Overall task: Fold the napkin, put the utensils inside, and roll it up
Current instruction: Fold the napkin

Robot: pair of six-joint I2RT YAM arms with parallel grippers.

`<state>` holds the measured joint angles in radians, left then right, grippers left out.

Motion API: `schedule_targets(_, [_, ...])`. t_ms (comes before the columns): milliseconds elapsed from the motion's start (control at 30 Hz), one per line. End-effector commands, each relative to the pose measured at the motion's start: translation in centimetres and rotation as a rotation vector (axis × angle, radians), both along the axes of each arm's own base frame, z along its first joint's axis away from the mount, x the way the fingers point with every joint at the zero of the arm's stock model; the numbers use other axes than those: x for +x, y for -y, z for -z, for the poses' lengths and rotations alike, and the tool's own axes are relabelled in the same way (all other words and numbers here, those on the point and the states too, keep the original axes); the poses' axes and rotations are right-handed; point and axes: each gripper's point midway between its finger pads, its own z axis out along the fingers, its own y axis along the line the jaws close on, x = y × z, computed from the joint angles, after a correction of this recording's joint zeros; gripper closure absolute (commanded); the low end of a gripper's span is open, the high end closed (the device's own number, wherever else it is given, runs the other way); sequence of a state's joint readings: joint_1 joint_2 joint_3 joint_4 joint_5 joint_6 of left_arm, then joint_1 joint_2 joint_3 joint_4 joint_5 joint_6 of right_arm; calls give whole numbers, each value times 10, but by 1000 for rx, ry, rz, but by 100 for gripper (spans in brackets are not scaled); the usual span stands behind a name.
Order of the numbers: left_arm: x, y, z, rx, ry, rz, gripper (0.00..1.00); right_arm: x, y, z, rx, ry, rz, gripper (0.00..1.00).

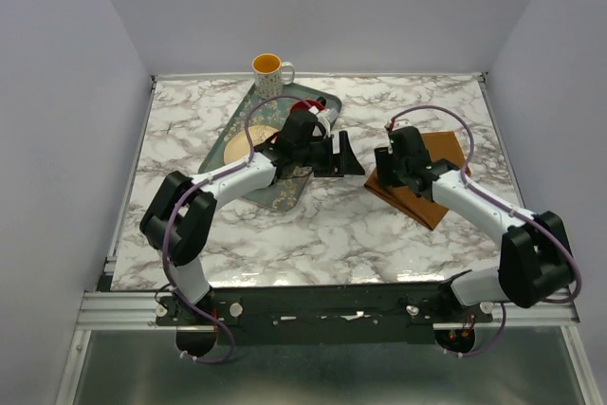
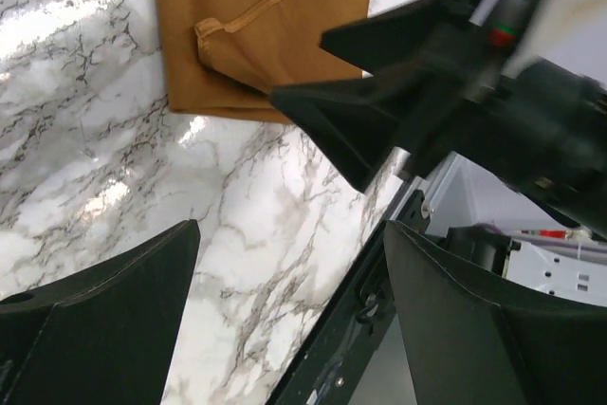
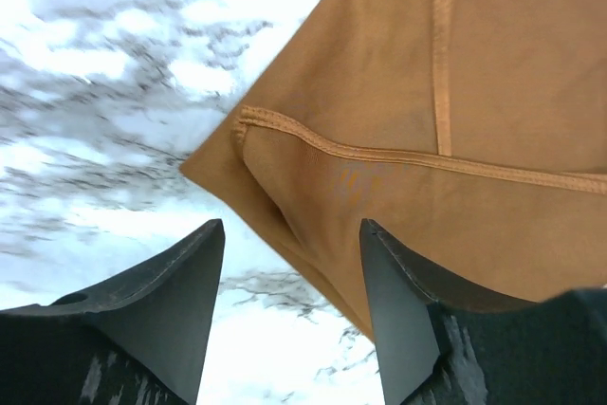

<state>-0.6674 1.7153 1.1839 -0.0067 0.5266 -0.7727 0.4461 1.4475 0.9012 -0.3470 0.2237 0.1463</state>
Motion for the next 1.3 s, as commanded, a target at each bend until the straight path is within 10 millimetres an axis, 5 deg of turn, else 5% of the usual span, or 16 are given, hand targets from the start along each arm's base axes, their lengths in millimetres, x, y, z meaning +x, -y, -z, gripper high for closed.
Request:
schedule_targets(0, [15, 15, 8, -27, -45, -11, 16, -5, 21, -14, 75, 42, 142, 33])
schedule_targets(167, [31, 50, 19, -55, -47, 21, 39, 5, 66, -10, 224, -4, 347, 50])
schedule_targets(333, [51, 85, 18, -101, -34, 44, 55, 11, 46, -2, 369, -107, 258, 81])
schedule_targets(500, [52, 105, 41, -99, -89, 60, 64, 1, 33, 24, 411, -214, 213, 92])
schedule_targets(700, [49, 113, 63, -47, -114, 68, 66, -5, 35, 43, 372, -265, 190, 94])
schedule_targets(933, [41, 98, 96, 44, -153, 50, 67, -9, 26, 47, 388, -296, 141, 94])
schedule_targets(1267, [37, 81, 85, 114, -91, 46, 67, -17, 20, 47, 403, -334, 98, 91])
